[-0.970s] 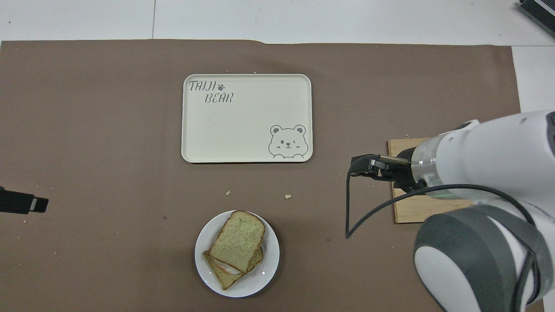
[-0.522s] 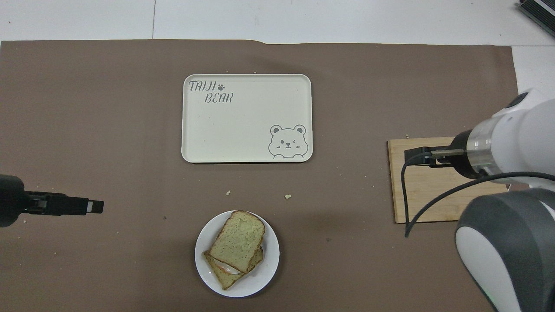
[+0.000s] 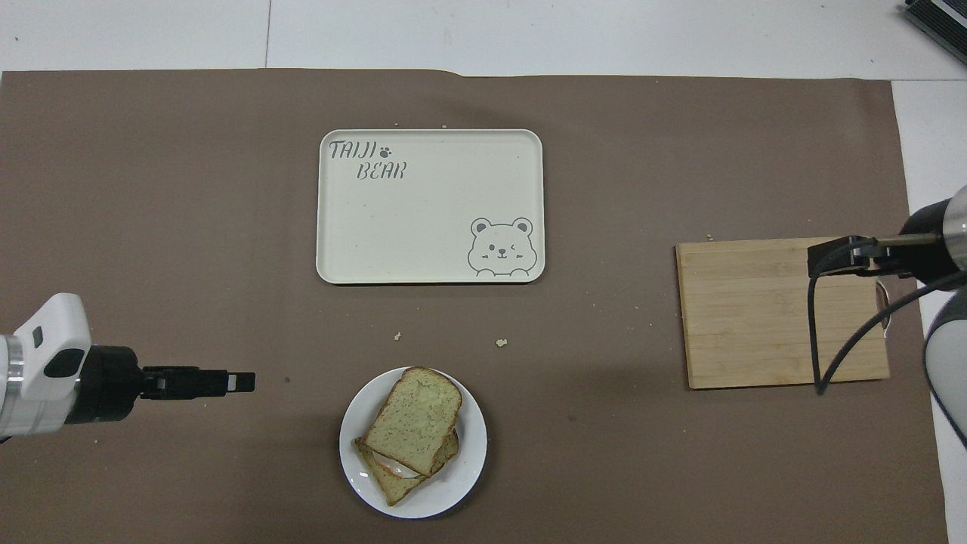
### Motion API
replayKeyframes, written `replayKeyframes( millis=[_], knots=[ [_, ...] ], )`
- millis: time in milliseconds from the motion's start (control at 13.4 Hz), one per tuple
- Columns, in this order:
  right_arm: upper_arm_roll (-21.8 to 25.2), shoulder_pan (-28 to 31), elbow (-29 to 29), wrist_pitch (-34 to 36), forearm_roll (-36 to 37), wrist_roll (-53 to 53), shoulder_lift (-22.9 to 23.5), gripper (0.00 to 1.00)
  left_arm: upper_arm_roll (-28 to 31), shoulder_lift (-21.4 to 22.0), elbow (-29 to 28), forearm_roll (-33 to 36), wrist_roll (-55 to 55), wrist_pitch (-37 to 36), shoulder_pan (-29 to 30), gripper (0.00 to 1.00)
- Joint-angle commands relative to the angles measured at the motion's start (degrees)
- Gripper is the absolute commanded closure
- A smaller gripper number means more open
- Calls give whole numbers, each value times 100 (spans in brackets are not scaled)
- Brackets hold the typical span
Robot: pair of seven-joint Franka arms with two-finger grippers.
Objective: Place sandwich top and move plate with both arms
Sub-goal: 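Return the right gripper to rest while the left gripper reaches the plate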
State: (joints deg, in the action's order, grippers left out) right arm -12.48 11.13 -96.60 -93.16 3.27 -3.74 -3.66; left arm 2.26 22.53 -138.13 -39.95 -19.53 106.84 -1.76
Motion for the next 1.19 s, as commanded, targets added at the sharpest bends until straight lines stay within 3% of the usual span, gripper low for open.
replayKeyframes(
  millis=[0, 149, 224, 522, 746, 1119],
  knots=[
    [428, -372, 203, 165, -45, 136, 103, 0, 3, 173, -793, -583, -700, 538, 0, 0],
    [1542, -1356, 465, 376, -63, 145, 225, 0, 3, -28, -1162, -1222, -1427, 890, -9, 0],
    [1721, -1473, 667, 473, -150, 145, 339, 0, 3, -290, -1190, -1470, -1901, 1066, -61, 0],
    [1723, -1483, 590, 412, -256, 119, 314, 0, 3, -1091, -1173, -2025, -2731, 1549, -692, 10],
    [1732, -1483, 590, 412, -256, 110, 314, 0, 3, -1636, -1164, -2314, -3529, 1726, -1010, 28],
    [1732, -1483, 590, 412, -265, 110, 314, 0, 3, -1691, -1269, -2360, -3567, 1814, -1432, 49]
  ],
)
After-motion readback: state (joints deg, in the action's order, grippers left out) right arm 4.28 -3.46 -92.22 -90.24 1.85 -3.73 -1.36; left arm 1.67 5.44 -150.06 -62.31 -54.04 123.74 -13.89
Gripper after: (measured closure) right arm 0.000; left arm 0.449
